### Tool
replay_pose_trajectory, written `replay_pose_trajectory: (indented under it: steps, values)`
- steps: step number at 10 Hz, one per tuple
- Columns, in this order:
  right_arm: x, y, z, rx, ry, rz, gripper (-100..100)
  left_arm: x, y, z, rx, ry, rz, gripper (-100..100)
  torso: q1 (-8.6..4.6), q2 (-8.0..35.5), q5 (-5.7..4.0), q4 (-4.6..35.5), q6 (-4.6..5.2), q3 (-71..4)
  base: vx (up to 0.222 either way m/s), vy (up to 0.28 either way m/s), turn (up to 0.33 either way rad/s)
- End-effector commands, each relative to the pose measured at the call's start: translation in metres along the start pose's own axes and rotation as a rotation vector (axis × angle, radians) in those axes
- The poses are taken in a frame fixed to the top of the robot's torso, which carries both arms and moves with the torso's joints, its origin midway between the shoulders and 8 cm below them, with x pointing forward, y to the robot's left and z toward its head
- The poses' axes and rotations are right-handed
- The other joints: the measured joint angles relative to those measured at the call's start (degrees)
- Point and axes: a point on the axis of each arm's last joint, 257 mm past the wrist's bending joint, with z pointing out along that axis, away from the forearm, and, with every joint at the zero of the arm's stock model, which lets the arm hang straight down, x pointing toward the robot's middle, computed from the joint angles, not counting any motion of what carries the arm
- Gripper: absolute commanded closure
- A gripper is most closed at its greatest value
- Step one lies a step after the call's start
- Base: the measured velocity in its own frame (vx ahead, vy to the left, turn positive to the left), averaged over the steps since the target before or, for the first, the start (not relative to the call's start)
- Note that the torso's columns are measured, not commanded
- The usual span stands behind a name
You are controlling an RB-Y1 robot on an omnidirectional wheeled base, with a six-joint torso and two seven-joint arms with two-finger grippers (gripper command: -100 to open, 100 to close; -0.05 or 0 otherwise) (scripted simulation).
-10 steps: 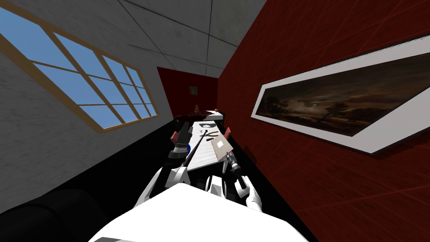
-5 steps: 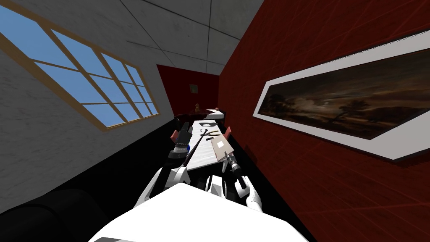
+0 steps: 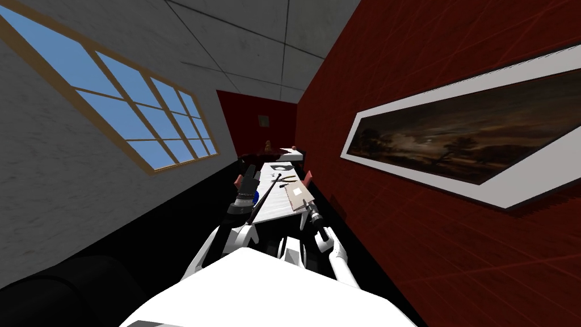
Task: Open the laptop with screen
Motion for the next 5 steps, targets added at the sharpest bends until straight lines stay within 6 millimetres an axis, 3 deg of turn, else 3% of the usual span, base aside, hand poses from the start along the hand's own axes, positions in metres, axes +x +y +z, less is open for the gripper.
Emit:
replay_pose_trajectory:
  steps: [1, 2, 3, 5]
  values:
    - [-0.0177, 0.0054, 0.017, 0.01, -0.004, 0.002, -100, 0.0, 0.0, 0.0, 0.0, 0.0, 0.0, 0, 0.02, 0.0, 0.0, 0.0, 0.0, 0.0, -0.083, -0.036, 0.023]
    - [-0.0135, 0.0056, 0.0134, 0.005, -0.005, -0.001, -100, 0.0, 0.0, 0.0, 0.0, 0.0, 0.0, 0, 0.02, 0.0, 0.0, 0.0, 0.0, 0.0, -0.035, -0.017, 0.006]
    - [-0.014, 0.0052, 0.0141, 0.008, -0.004, 0.001, 0, 0.0, 0.0, 0.0, 0.0, 0.0, 0.0, 0, 0.08, -0.2, 0.01, -0.1, 0.0, -0.1, -0.008, -0.004, -0.001]
    - [-0.0139, 0.0052, 0.014, 0.008, -0.003, 0.001, 0, 0.0, 0.0, 0.0, 0.0, 0.0, 0.0, 0, 0.07, -0.1, 0.02, -0.1, -0.01, -0.1, 0.0, 0.0, 0.0]
